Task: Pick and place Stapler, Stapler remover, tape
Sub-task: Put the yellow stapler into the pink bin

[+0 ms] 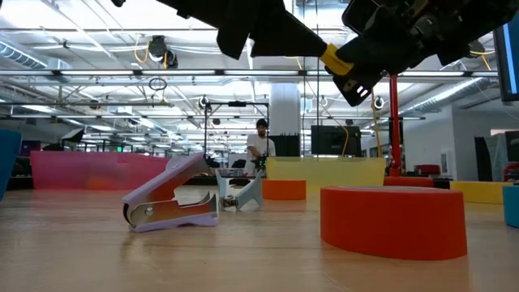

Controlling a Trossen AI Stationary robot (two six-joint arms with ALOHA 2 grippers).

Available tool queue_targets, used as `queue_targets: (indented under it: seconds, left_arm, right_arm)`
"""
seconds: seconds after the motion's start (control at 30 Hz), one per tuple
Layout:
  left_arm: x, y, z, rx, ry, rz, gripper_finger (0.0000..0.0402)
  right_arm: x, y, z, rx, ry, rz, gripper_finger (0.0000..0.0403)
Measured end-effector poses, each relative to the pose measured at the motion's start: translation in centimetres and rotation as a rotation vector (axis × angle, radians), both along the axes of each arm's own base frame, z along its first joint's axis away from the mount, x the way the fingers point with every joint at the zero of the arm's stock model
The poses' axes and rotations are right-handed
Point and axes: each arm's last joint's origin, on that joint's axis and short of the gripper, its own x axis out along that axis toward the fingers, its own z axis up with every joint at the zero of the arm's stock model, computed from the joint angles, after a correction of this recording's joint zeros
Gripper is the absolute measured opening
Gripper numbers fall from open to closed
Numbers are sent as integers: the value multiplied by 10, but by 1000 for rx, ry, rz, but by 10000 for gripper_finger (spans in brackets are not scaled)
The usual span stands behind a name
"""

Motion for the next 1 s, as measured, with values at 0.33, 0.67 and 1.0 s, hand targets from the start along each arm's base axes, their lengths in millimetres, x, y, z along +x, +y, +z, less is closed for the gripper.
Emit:
queue_targets:
  seconds: [0.33, 0.67, 1.0]
  left_arm:
    - [7, 7, 7, -42, 8, -9, 202]
    - [13, 19, 10, -89, 45, -48, 202]
    - [14, 24, 7, -112, 75, -69, 130]
  right_arm:
    - [1, 0, 1, 2, -16, 1, 55]
    - [1, 0, 1, 9, -13, -1, 55]
    - [1, 0, 2, 26, -15, -6, 55]
